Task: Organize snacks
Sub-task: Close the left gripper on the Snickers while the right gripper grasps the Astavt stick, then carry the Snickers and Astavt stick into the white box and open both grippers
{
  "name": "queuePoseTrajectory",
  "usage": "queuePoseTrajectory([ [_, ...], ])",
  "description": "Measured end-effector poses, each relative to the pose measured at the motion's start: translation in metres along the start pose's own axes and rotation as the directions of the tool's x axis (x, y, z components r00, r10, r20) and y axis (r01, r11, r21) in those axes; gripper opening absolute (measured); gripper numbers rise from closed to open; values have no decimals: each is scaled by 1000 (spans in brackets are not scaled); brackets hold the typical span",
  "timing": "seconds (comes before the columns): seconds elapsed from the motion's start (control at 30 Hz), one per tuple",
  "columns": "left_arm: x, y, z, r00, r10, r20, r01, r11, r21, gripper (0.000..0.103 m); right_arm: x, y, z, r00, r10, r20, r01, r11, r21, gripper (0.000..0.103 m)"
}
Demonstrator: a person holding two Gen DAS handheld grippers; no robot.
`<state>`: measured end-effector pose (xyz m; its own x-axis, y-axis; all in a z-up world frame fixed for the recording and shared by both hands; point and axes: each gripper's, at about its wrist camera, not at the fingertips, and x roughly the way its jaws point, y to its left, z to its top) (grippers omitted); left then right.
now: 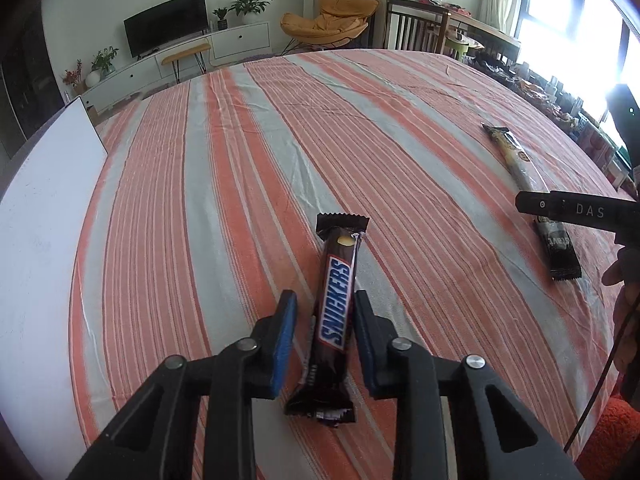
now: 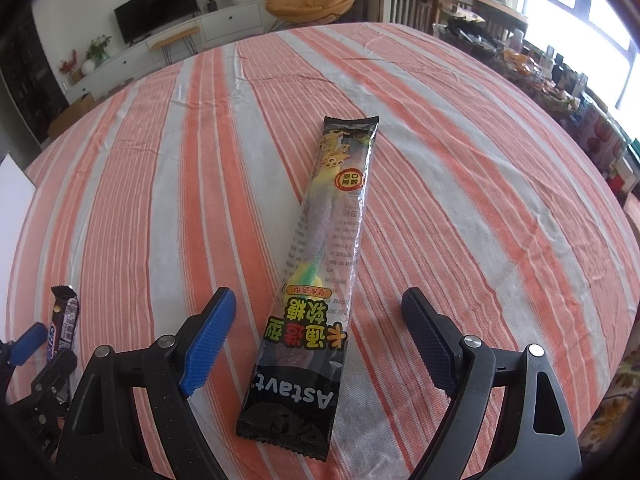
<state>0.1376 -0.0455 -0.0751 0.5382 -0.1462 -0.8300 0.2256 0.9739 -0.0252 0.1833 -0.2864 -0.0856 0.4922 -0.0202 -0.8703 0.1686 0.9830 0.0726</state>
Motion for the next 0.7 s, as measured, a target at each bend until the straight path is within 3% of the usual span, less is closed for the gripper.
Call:
queuePoseTrajectory([
  [0.03, -1, 6, 0, 999, -31, -10, 31, 999, -34, 16, 0, -2, 6, 1000, -10, -24, 10, 1000, -4, 21],
  [0.13, -16, 22, -7, 992, -126, -13, 122, 981, -149, 16, -3, -21, 10, 988, 129, -85, -119, 986, 115, 18],
  [0.23, -60, 29, -18, 974, -218, 68, 227, 952, -203, 16, -22, -39, -4, 940, 339, -39, -319, 914, 249, 17],
  [0.37, -134, 33, -28, 932, -307, 192, 343, 919, -196, 16, -62, -32, -27, 832, 554, 34, -533, 780, 328, 17],
  [0.5, -203, 57, -40, 893, -342, 294, 409, 888, -211, 16, -122, 28, -34, 710, 703, 48, -692, 684, 231, 17],
  [0.6, -249, 96, -51, 886, -290, 360, 393, 884, -255, 16, -169, 104, -34, 628, 778, 0, -776, 625, 85, 17],
  [0.7, -281, 147, -64, 906, -168, 388, 305, 895, -325, 16, -205, 185, -43, 561, 824, -74, -828, 559, -46, 17],
])
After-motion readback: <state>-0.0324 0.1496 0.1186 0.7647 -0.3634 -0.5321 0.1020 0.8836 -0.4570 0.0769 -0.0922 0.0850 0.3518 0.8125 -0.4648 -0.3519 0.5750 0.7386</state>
